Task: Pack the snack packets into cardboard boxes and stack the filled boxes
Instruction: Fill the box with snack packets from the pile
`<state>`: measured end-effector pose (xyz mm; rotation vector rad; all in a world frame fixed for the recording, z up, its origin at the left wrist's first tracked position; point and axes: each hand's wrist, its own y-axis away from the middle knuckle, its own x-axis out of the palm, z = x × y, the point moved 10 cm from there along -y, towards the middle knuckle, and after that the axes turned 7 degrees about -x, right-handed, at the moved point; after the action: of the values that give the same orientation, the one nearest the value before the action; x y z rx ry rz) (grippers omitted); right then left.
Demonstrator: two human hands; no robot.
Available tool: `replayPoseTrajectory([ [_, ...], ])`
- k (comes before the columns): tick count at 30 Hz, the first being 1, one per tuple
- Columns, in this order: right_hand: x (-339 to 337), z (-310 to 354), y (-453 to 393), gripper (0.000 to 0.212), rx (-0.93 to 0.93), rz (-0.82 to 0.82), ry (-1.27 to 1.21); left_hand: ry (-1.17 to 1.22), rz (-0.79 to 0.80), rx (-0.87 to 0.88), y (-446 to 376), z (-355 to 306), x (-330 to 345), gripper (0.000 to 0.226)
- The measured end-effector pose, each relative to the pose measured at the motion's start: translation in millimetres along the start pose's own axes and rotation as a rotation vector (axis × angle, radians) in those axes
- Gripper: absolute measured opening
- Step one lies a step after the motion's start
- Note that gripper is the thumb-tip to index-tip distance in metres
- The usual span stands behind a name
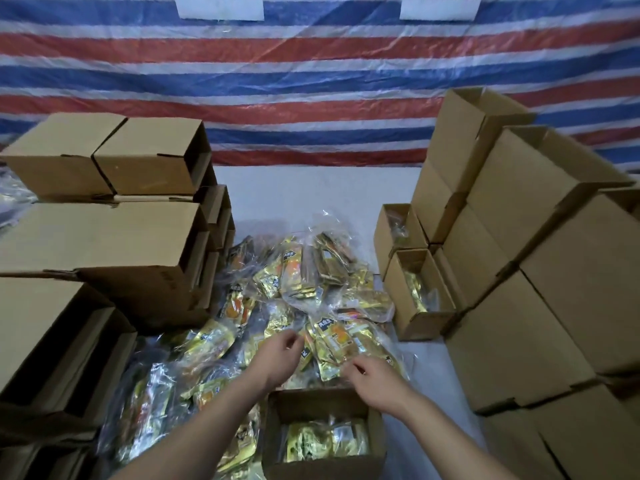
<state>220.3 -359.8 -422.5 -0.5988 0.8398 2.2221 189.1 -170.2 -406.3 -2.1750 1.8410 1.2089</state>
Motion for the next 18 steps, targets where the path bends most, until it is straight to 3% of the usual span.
replayPoseTrajectory([
  [5, -36, -23, 0, 0.035, 0.069, -0.164, -0.081, -0.478, 0.075, 0.211, -39, -52, 41, 0.028],
  [12, -69, -70, 7, 0.028, 0.208, -0.289, -0.202, -1.293, 0.313, 0.814, -43, -113, 180, 0.059],
  [18, -79, -100, 12, 0.025, 0.267, -0.338, -0.219, -1.590, 0.344, 0.913, -52, -99, 239, 0.082],
])
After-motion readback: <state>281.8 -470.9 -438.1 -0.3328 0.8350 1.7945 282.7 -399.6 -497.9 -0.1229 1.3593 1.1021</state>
